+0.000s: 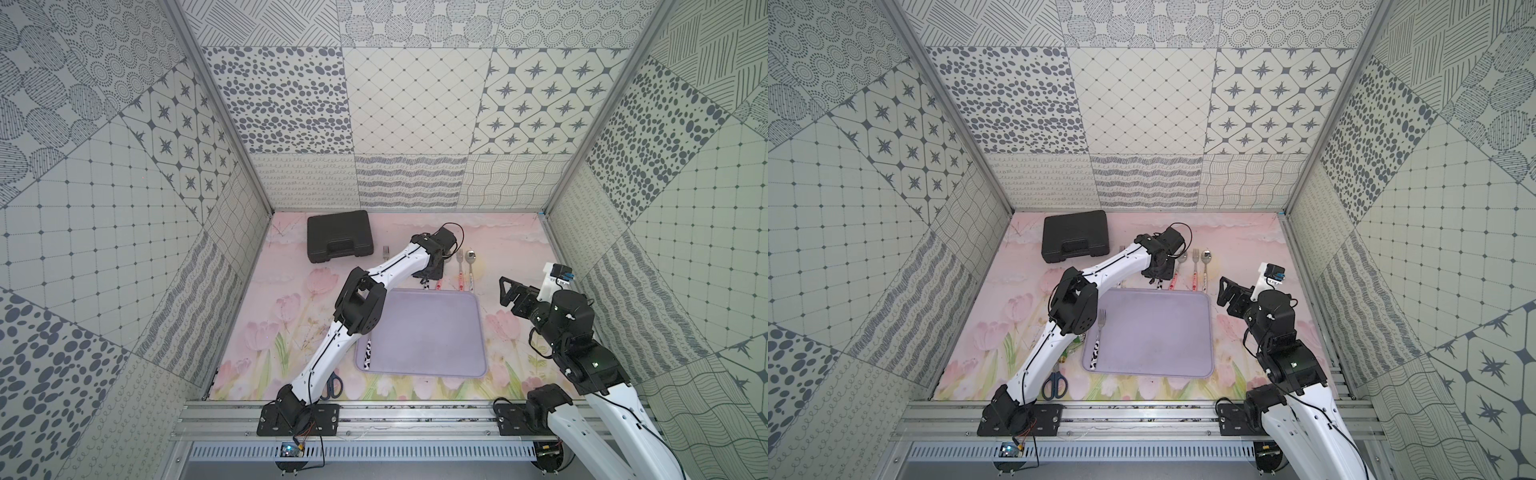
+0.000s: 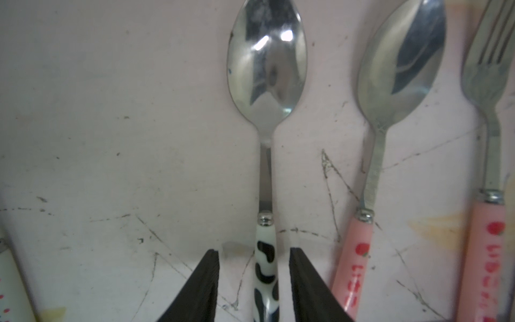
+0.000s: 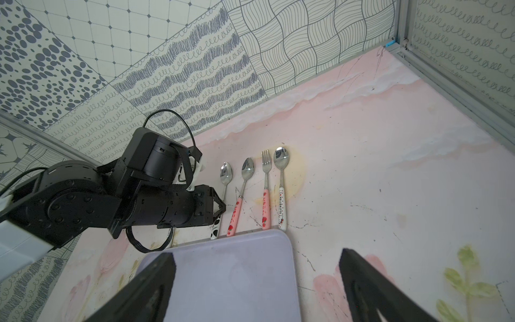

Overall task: Set the spoon and fork side by side
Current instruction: Pick up the spoon from the center of the board.

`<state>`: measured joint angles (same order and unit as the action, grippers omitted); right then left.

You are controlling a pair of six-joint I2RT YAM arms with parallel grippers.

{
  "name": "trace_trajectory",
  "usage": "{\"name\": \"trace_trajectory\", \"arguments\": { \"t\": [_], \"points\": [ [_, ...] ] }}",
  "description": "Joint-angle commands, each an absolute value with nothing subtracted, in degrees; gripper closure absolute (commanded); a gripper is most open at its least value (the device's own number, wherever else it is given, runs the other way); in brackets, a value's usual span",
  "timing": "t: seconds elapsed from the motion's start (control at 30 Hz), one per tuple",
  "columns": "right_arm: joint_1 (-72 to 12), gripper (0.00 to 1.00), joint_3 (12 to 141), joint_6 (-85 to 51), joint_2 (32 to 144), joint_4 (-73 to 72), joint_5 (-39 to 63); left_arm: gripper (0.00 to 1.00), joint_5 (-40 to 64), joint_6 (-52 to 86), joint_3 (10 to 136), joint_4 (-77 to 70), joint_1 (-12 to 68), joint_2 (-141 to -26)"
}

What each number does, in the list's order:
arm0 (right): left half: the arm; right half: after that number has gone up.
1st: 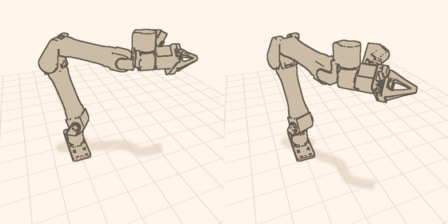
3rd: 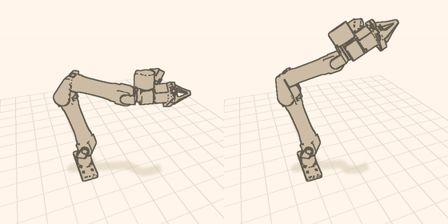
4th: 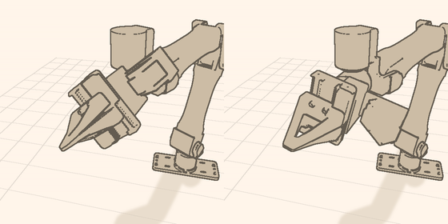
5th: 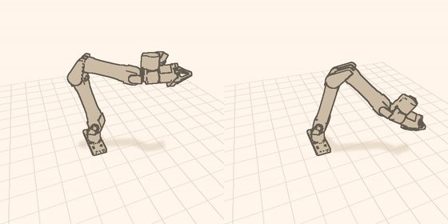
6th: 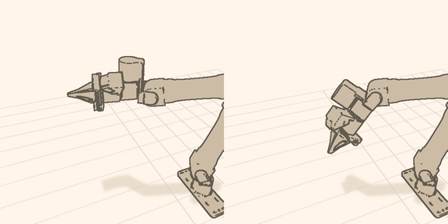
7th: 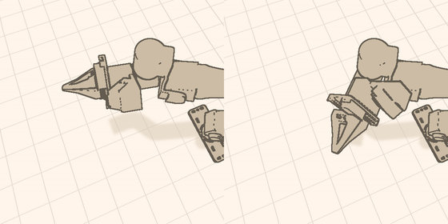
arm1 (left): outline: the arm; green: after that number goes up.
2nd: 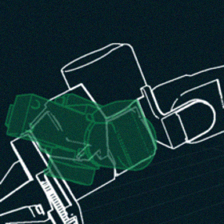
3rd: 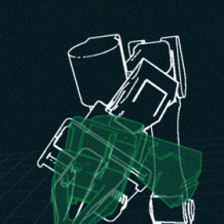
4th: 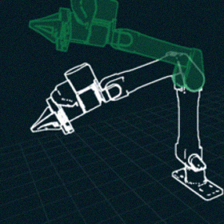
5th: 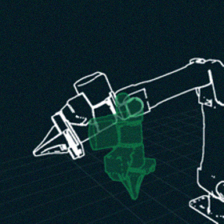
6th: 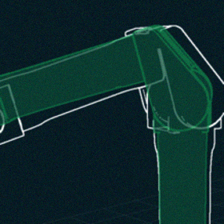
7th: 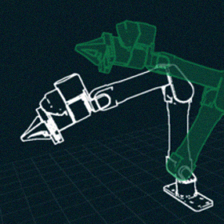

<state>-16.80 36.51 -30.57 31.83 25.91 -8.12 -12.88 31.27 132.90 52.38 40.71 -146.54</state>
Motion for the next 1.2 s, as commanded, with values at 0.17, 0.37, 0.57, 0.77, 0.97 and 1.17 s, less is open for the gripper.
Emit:
{"name": "trace_trajectory", "arguments": {
  "t": [0.17, 0.37, 0.57, 0.77, 0.97, 1.17],
  "points": [
    [-17.0, 0.03, 35.9, -29.4, 31.3, 24.6, -9.3, 0.65, -10.8, 29.6, 135.3, 56.2, 40.2, -148.8],
    [-17.0, 0.03, 35.8, -29.3, 31.3, 24.6, -9.6, 0.77, -10.1, 30.0, 135.4, 56.3, 40.0, -149.4],
    [-17.0, 0.03, 35.7, -29.3, 31.3, 24.6, -9.8, 0.94, -10.3, 30.1, 135.7, 57.1, 39.9, -149.4],
    [-17.0, 0.03, 35.6, -29.1, 31.3, 24.6, -10.4, 1.00, -11.2, 29.5, 135.8, 57.6, 39.7, -148.0],
    [-16.9, 0.03, 35.2, -28.8, 31.3, 24.6, -11.5, 1.00, -11.6, 29.2, 135.8, 57.8, 39.1, -145.7],
    [-17.0, 0.03, 34.9, -28.5, 31.5, 24.6, -12.7, 1.00, -11.8, 29.0, 135.6, 58.1, 39.0, -144.0]
  ]
}}
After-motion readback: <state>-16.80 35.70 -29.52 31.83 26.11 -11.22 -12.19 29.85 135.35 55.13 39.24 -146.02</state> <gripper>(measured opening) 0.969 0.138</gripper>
